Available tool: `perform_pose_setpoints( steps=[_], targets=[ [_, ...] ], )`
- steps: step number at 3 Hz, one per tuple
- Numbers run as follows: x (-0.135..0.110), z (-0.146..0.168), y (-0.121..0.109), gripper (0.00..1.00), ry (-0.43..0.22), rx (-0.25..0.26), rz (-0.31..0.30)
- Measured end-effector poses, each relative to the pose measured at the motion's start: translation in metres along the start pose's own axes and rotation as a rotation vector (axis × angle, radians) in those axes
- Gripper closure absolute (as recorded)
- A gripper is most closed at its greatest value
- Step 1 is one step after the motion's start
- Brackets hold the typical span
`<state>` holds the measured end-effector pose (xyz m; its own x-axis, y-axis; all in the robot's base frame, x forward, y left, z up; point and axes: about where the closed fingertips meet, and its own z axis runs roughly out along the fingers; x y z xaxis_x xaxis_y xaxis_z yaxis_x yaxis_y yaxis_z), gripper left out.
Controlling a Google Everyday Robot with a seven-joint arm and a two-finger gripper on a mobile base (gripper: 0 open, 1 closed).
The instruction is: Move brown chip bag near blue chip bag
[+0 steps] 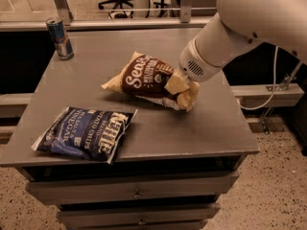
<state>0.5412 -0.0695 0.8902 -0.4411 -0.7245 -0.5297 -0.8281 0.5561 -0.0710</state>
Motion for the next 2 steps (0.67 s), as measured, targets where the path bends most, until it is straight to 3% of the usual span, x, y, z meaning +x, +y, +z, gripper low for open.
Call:
perform_pose_setpoints(
  steps=[2],
  targets=[
    [-0.019,-0.023,0.029,0.99,-0.045,-0.042,-0.003]
  ],
)
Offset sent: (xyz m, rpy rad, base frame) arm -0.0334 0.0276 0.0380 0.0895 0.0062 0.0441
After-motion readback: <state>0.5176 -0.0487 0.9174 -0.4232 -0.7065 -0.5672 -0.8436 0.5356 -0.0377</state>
